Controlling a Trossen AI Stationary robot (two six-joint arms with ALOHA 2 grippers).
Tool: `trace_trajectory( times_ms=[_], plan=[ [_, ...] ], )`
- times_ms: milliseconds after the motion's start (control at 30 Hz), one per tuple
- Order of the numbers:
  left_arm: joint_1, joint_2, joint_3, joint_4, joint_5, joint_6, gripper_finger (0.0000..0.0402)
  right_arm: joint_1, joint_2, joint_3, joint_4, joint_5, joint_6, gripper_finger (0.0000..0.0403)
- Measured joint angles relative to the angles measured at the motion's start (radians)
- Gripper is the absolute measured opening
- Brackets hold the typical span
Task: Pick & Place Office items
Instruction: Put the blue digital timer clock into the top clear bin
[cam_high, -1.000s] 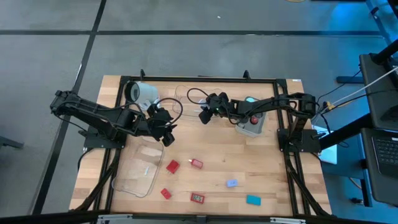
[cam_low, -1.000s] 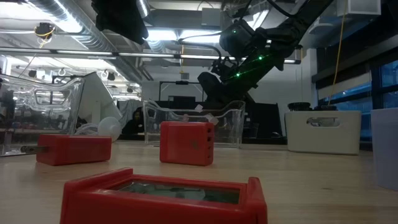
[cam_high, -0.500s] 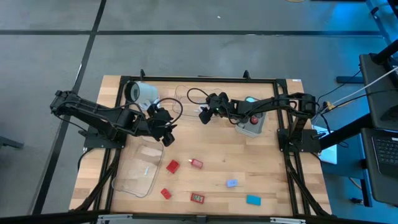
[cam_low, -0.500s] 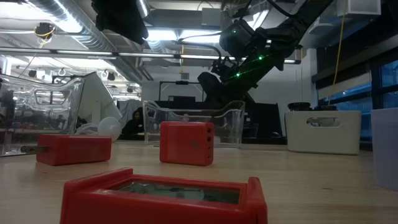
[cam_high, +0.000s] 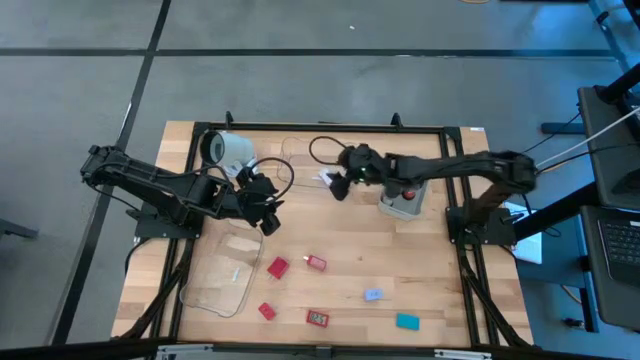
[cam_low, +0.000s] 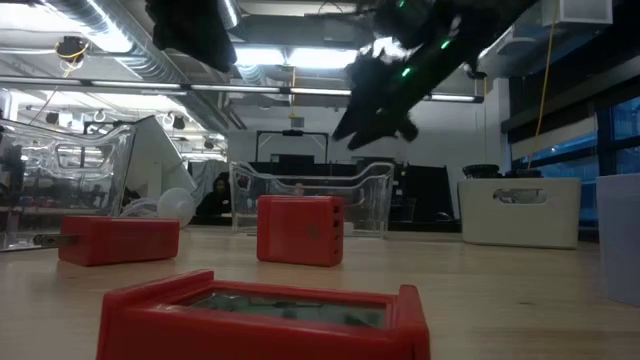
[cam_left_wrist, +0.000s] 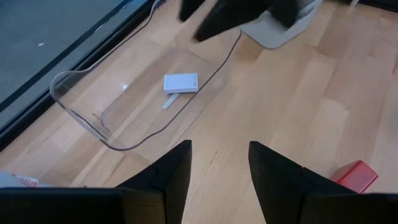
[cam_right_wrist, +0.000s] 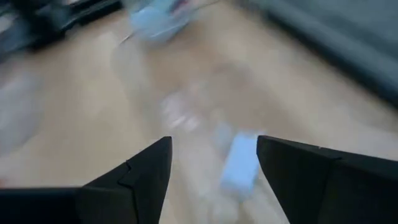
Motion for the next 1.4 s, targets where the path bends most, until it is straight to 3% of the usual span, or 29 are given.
trace_trajectory(
  times_ms=[167,233,567,700,833,1033,1200,1400],
  plan=[
    [-0.004,0.000,0.000,-0.011,0.013,-0.001,0.0157,0.071,-0.130,0.000,-0.299,-0.253,0.066,0.0231],
    [-0.004,0.000,0.000,-0.012,0.030,-0.002,0.0157,0.138,-0.159,0.000,-0.395,-0.307,0.092,0.0229],
    [-0.004,0.000,0.000,-0.014,0.044,-0.038,0.0157,0.561,-0.148,-0.001,-0.491,-0.130,0.213,0.0228],
    [-0.004,0.000,0.000,-0.014,0.045,-0.038,0.0157,0.693,-0.148,-0.001,-0.493,-0.124,0.275,0.0228],
    [-0.004,0.000,0.000,-0.014,0.044,-0.038,0.0157,0.812,-0.147,-0.001,-0.499,-0.123,0.453,0.0238],
    [-0.004,0.000,0.000,-0.013,0.043,-0.038,0.0157,0.940,-0.103,0.000,-0.516,-0.089,0.725,0.0283],
    [-0.004,0.000,0.000,-0.014,0.043,-0.045,0.0157,1.016,-0.037,-0.001,-0.512,-0.091,0.741,0.0307],
    [-0.004,0.000,0.000,-0.015,0.043,-0.046,0.0157,1.075,0.061,-0.001,-0.505,-0.135,0.769,0.0304]
  ],
)
